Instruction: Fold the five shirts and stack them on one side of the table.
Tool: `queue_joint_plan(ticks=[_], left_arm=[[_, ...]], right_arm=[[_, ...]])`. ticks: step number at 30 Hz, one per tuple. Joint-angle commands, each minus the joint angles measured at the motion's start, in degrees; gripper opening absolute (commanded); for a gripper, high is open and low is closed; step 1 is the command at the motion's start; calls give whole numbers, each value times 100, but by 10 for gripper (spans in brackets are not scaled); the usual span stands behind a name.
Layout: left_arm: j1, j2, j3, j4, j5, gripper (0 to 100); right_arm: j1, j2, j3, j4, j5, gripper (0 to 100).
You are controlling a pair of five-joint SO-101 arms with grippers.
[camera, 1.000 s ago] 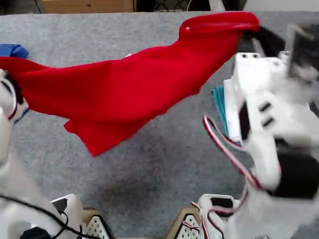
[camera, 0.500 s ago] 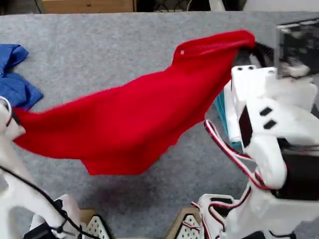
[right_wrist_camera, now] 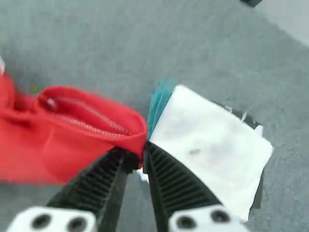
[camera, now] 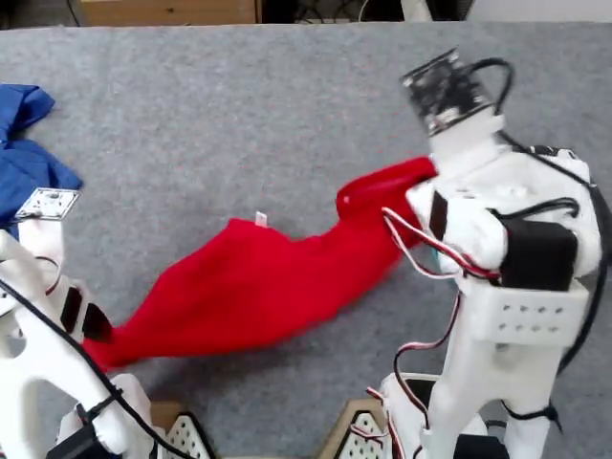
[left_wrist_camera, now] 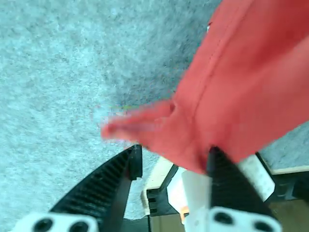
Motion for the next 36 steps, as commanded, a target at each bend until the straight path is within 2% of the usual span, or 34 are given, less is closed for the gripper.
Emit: queue_joint_plan(ticks=[1, 4, 7, 12, 15, 18, 26, 30, 36], left_arm=[[-75, -88, -400, 70, -246, 281], [-180, -97, -1253, 79, 26, 281], [-31, -18, -2387, 79, 1108, 281], [1262, 519, -3574, 79, 3051, 281], [1763, 993, -3749, 79, 3218, 281], [1780, 1336, -3618, 79, 3209, 266], [681, 1503, -3275, 79, 3182, 301], [664, 1486, -3662, 79, 3323, 302], [1516, 1556, -4523, 79, 4413, 302]], right_arm=[[35, -13, 505, 176, 721, 13], [334, -48, 1042, 149, 1266, 12], [589, -207, 1578, -211, 1398, 12], [589, -541, 2580, -914, 1336, 12], [624, -769, 3152, -1292, 1301, 12], [633, -1033, 3600, -1495, 1301, 12], [589, -1420, 4338, -2198, 1301, 12], [589, -1411, 4532, -2435, 1284, 12], [589, -1411, 4752, -2444, 1099, 12]])
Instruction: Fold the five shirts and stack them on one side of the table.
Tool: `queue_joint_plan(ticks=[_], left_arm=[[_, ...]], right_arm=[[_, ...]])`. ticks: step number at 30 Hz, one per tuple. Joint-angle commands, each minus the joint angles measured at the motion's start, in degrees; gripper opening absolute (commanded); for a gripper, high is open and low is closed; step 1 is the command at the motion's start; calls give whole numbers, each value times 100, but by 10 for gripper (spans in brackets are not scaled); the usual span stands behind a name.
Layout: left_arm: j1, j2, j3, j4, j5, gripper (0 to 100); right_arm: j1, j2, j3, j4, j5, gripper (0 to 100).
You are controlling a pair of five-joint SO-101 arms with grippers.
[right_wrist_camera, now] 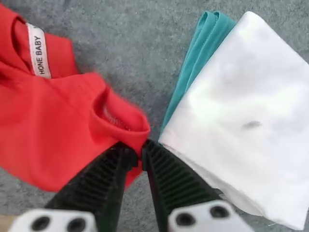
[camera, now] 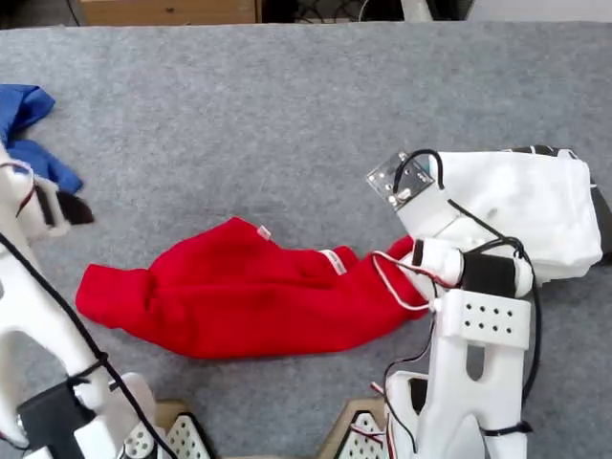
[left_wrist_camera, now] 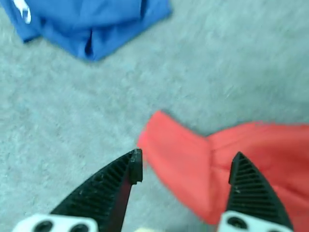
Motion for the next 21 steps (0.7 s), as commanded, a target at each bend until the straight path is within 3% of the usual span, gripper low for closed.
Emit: queue_joint_plan(ticks=[1, 7, 11, 15, 21], left_arm=[[725, -9, -602, 18, 695, 302], [2176, 853, -523, -352, 1336, 301], [2580, 2171, -901, -492, 1741, 300], [2923, 3305, -1631, -123, 2163, 300], [3371, 4598, -2264, -18, 2330, 300]], right_arm=[[26, -101, 57, -97, -97, 12], [70, -101, 92, -79, -97, 12], [70, -110, 92, -62, -97, 12], [70, -110, 92, -62, -105, 12], [44, -110, 84, -62, -105, 12]])
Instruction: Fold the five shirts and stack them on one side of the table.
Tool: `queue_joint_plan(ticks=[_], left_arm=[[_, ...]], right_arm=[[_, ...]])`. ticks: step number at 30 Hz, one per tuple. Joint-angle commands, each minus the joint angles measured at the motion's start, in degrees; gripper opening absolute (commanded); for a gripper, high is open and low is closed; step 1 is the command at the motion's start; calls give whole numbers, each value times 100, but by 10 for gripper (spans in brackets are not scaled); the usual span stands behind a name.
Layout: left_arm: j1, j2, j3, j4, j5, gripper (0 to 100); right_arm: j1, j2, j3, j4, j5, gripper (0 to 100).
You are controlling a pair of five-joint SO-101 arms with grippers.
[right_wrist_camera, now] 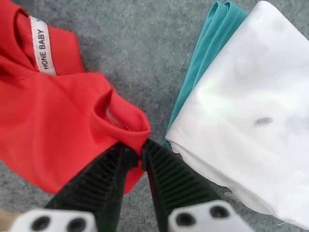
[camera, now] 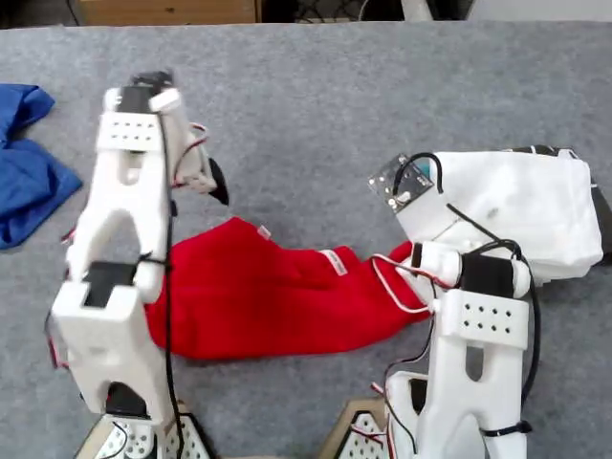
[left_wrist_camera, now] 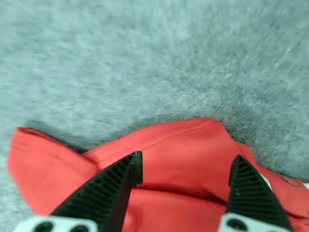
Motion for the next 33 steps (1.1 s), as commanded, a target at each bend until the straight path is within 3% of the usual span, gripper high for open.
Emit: queue_joint_plan(ticks=[1, 12, 20, 29, 33], left_arm=[[303, 484, -497, 88, 97, 300], [576, 1319, -505, 79, 62, 297], [541, 1512, -593, -9, 53, 48], [-479, 1389, -1587, 132, 299, 30], [-813, 1037, -2105, 141, 299, 29]], right_arm=[[26, -110, -31, -62, -62, 12], [26, -110, -31, -62, -62, 12], [26, -110, -57, -88, -62, 12], [-18, -110, -251, -97, -563, 12], [-457, -110, -497, -97, -879, 12]])
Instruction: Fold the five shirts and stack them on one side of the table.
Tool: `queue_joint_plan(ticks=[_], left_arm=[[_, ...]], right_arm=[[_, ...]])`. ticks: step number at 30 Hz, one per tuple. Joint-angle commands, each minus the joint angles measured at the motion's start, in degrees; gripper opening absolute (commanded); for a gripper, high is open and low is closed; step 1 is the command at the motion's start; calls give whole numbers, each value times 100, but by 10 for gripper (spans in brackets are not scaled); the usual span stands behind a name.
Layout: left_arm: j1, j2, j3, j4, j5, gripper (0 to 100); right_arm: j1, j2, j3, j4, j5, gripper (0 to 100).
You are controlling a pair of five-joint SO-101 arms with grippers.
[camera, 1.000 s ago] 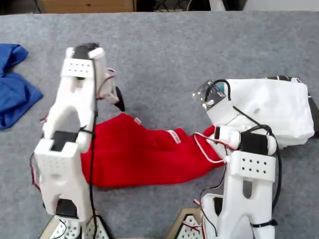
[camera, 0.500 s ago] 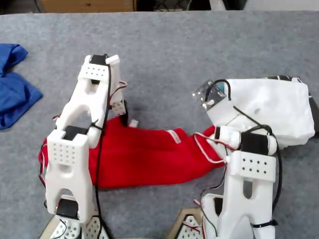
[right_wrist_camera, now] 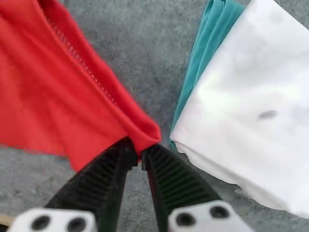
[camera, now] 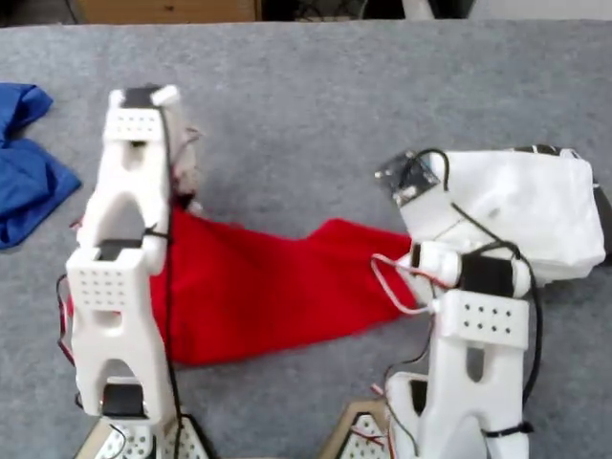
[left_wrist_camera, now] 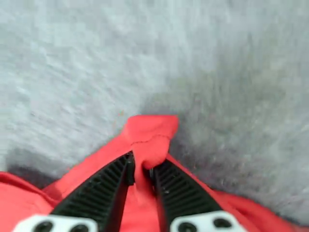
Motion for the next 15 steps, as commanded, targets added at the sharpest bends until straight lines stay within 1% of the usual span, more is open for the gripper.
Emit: queue_joint_plan(ticks=[1, 6, 9, 15], left_arm=[[-365, -668, -690, 88, 79, 29], [-593, -1178, -1015, 88, 79, 29], [-629, -1327, -998, 88, 79, 31], [-629, -1407, -1007, 88, 53, 33]], right_arm=[[-457, -110, -567, -97, -334, 12], [-1222, -110, -963, -105, -791, 12], [-1547, -101, -1165, -105, -1020, 12], [-1600, -101, -1534, -105, -1389, 12]])
